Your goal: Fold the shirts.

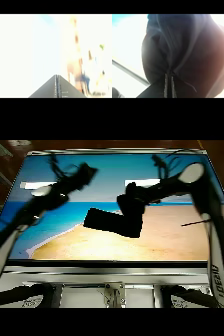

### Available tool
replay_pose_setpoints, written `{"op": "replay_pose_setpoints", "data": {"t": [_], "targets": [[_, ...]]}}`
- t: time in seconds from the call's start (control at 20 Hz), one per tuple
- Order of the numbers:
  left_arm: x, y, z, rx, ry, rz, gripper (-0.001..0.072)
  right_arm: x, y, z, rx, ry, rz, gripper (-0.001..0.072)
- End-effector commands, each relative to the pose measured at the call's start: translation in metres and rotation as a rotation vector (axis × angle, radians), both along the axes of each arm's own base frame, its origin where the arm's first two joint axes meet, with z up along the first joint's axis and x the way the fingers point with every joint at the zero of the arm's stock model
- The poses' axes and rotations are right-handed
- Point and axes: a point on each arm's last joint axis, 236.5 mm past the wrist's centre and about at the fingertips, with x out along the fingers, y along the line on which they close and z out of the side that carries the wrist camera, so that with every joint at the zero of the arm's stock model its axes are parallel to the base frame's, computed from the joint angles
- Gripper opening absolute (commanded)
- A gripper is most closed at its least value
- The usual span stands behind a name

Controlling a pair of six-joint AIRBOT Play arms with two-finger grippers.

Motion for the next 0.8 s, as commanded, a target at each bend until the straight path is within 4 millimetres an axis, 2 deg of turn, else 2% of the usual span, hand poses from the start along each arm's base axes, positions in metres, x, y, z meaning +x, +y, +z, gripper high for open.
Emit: {"op": "replay_pose_setpoints", "data": {"t": [0.0,0.05,0.1,0.15,0.2,0.25,0.35,0.4,0.5,0.6,0.7,0.75], "targets": [[-0.027,0.103,0.113,0.059,-0.258,0.139,0.0042,0.025,0.087,-0.053,0.032,-0.044,-0.002,0.0068],[-0.043,0.116,0.135,0.065,-0.307,0.139,0.0042,0.025,0.112,-0.079,0.052,-0.007,-0.006,0.0069],[-0.059,0.124,0.154,0.074,-0.352,0.131,0.0043,0.023,0.134,-0.101,0.077,0.031,-0.01,0.0099],[-0.075,0.128,0.169,0.082,-0.39,0.117,0.0042,0.022,0.151,-0.121,0.104,0.067,-0.026,0.0239],[-0.088,0.129,0.178,0.103,-0.418,0.101,0.0042,0.021,0.163,-0.134,0.15,0.12,-0.054,0.0503],[-0.097,0.127,0.182,0.129,-0.437,0.083,0.0043,0.02,0.167,-0.137,0.183,0.156,-0.067,0.0574],[-0.108,0.119,0.18,0.175,-0.453,0.039,0.0042,0.021,0.152,-0.129,0.19,0.17,-0.038,0.0574],[-0.109,0.115,0.176,0.196,-0.45,0.021,0.0043,0.021,0.137,-0.122,0.183,0.167,-0.01,0.0574],[-0.108,0.114,0.169,0.229,-0.443,0.01,0.0043,0.019,0.088,-0.108,0.122,0.179,0.04,0.0574],[-0.107,0.114,0.165,0.254,-0.442,0.012,0.0043,0.008,0.011,-0.108,-0.044,0.227,0.063,0.0574],[-0.105,0.116,0.16,0.287,-0.44,0.016,0.0042,-0.011,-0.088,-0.121,-0.293,0.344,-0.003,0.0574],[-0.105,0.116,0.159,0.294,-0.44,0.017,0.0042,-0.018,-0.121,-0.126,-0.355,0.405,-0.048,0.059]]}}
